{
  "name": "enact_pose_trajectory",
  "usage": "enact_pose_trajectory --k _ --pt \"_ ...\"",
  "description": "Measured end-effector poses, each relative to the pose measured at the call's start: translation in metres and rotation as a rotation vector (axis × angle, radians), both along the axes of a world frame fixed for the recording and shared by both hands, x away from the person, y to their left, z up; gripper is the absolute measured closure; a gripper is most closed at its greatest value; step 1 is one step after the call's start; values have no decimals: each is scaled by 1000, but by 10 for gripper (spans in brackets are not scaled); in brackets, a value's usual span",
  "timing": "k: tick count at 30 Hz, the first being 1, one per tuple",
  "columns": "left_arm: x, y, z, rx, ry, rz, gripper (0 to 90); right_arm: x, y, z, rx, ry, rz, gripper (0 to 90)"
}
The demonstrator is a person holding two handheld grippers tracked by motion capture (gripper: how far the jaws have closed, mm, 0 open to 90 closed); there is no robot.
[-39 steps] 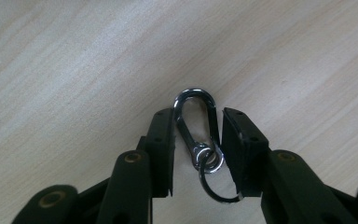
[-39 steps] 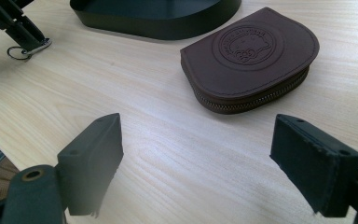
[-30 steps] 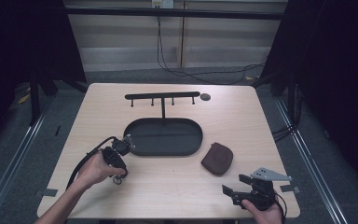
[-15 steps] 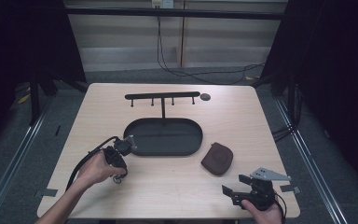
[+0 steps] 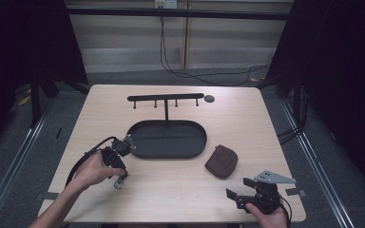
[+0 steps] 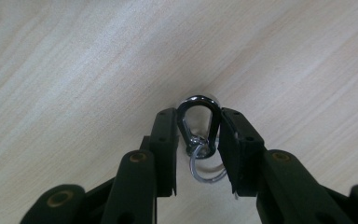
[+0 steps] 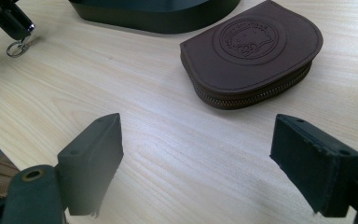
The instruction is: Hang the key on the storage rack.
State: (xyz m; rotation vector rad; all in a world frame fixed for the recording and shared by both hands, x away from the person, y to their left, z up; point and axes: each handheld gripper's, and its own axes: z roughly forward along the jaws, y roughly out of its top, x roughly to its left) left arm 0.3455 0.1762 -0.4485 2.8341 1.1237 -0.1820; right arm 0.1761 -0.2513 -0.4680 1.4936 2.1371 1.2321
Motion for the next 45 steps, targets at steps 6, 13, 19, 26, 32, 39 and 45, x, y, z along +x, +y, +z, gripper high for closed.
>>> enact_pose_trajectory --k 6,13,19,26,32,39,45 --pt "0 5 12 -36 -18 2 678 0 0 0 -1 1 -1 166" --pt "0 9 21 -49 -29 1 678 0 0 0 -1 1 -2 166" --pt "0 8 27 -54 -32 3 678 0 0 0 -1 0 -2 166" --pt "0 9 36 -55 -31 -3 678 0 0 0 -2 0 -1 165" --pt "2 12 49 -59 -43 1 678 0 0 0 -2 1 -2 166" --pt "8 11 61 -50 -54 14 678 0 0 0 -2 1 -1 165" --pt "10 11 73 -48 -70 18 678 1 0 0 -1 1 1 166"
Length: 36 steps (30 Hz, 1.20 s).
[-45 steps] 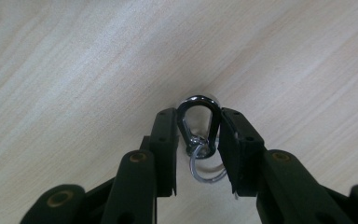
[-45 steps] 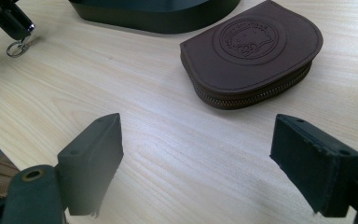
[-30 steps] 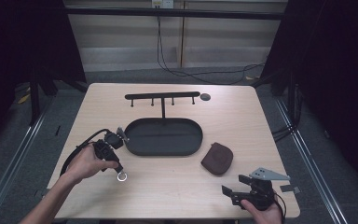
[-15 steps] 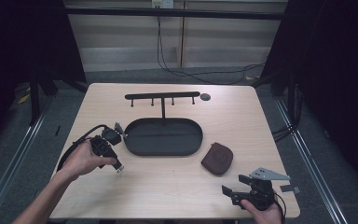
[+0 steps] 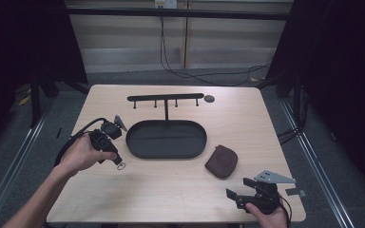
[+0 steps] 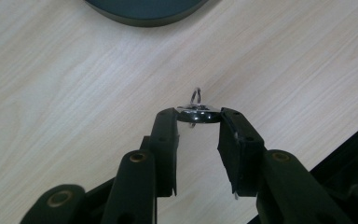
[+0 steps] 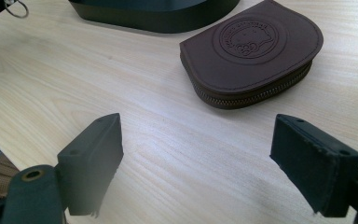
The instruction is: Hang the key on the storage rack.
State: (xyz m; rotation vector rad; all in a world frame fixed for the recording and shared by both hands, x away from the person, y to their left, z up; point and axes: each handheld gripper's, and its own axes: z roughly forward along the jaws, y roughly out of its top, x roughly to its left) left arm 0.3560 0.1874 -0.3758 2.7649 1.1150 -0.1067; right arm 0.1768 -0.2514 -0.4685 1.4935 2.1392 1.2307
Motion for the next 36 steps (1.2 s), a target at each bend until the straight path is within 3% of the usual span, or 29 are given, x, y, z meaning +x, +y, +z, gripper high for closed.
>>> enact_pose_trajectory --k 7,21,27,31,36 --pt "2 -2 19 -7 -23 -17 678 -1 0 1 1 -1 -2 166" --pt "13 1 48 -15 -45 12 678 -1 0 1 0 -3 2 166" --pt "15 -1 53 -10 -47 15 679 -1 1 1 -3 -4 3 166" --pt "20 -3 57 21 -74 32 679 -1 1 0 -5 -2 5 166" --pt "27 -6 63 15 -61 43 679 0 1 0 -5 3 3 166"
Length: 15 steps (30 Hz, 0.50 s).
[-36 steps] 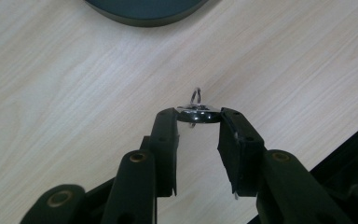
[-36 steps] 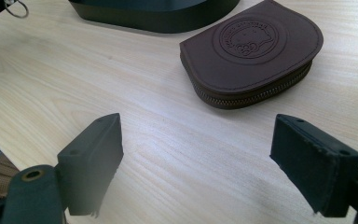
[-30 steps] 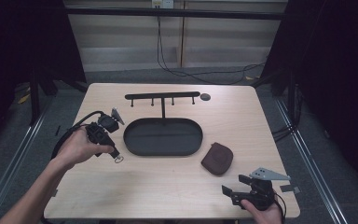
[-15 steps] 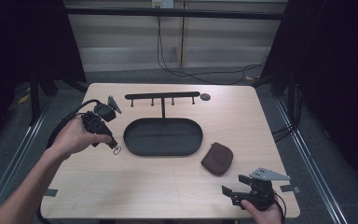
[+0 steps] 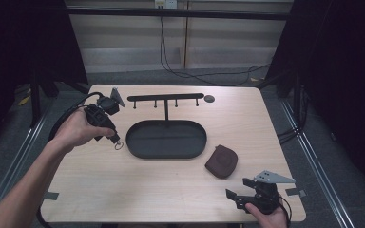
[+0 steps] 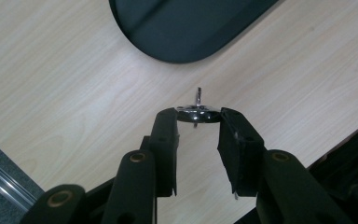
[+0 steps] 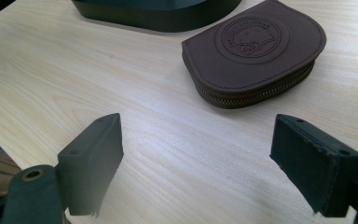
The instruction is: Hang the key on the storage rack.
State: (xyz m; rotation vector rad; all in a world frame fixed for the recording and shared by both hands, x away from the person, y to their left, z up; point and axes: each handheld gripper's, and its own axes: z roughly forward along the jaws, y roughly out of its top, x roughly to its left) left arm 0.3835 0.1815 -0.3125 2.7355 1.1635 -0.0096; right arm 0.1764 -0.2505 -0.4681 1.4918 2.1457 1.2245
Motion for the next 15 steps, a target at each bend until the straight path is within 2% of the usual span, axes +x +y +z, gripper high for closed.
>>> enact_pose_trajectory --k 4,15 --pt "4 -1 8 -21 1 -7 679 0 0 0 1 2 -1 166" --pt "15 -10 29 -41 -19 -23 679 0 0 0 2 -1 2 166"
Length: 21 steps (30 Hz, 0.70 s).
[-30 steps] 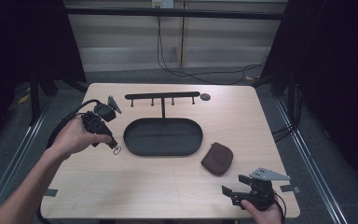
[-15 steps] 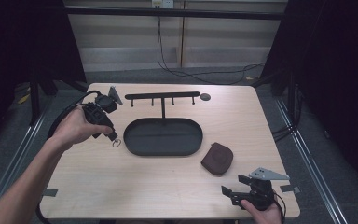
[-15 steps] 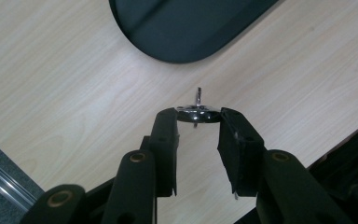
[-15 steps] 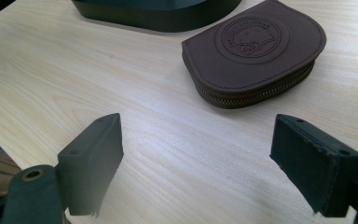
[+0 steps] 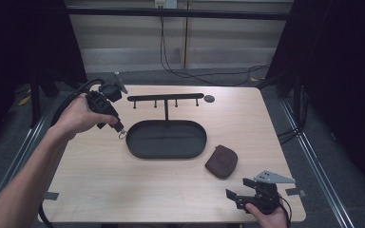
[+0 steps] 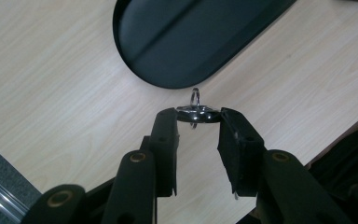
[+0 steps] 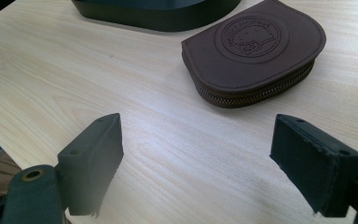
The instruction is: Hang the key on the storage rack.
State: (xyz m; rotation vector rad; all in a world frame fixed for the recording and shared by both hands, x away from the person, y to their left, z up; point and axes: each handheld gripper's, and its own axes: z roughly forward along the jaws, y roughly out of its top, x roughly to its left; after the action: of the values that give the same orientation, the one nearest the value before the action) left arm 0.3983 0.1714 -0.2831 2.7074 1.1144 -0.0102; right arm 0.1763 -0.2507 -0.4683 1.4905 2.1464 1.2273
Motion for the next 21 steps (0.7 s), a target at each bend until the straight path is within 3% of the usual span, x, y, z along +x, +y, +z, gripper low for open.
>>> enact_pose_trajectory --k 13,21 --pt "13 -11 16 -10 -8 8 679 -1 0 0 1 1 2 166" --pt "24 -16 28 7 -18 21 679 -1 0 1 0 -6 7 166"
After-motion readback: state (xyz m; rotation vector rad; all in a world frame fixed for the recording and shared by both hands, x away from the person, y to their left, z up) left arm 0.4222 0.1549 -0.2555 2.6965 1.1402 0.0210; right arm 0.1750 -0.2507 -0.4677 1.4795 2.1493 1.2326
